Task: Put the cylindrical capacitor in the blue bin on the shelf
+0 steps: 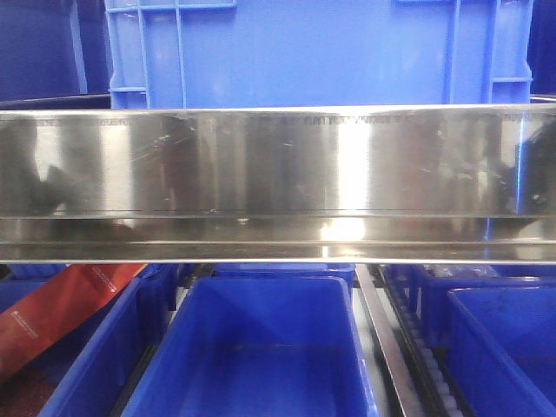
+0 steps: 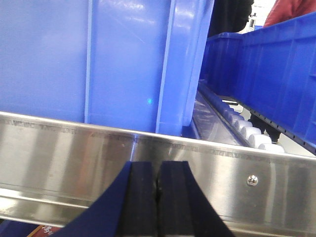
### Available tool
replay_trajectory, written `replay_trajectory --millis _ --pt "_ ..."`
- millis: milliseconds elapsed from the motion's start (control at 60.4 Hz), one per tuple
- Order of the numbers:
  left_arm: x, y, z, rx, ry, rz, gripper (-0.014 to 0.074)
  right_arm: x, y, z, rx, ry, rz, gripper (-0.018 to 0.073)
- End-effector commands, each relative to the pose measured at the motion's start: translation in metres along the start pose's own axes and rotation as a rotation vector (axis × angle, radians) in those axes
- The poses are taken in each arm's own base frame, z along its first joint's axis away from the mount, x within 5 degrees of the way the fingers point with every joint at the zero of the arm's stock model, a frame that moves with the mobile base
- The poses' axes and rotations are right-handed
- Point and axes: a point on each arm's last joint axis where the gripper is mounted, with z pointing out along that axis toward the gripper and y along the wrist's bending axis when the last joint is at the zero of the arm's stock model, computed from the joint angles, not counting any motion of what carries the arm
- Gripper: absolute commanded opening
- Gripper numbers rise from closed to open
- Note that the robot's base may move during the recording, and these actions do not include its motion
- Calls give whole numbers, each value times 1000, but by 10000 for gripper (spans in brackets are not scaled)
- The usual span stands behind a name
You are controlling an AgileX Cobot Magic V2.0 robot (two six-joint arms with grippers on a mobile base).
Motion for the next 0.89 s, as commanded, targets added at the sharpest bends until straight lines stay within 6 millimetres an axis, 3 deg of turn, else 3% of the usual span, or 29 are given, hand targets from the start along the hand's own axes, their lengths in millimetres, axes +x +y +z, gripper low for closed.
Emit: replay_trajectory --millis 0,878 --pt "-2 -1 0 8 -21 -13 -111 -2 -1 0 10 -30 1 -163" --pt "-2 -1 0 8 -21 -13 -111 -2 -1 0 10 -30 1 -163"
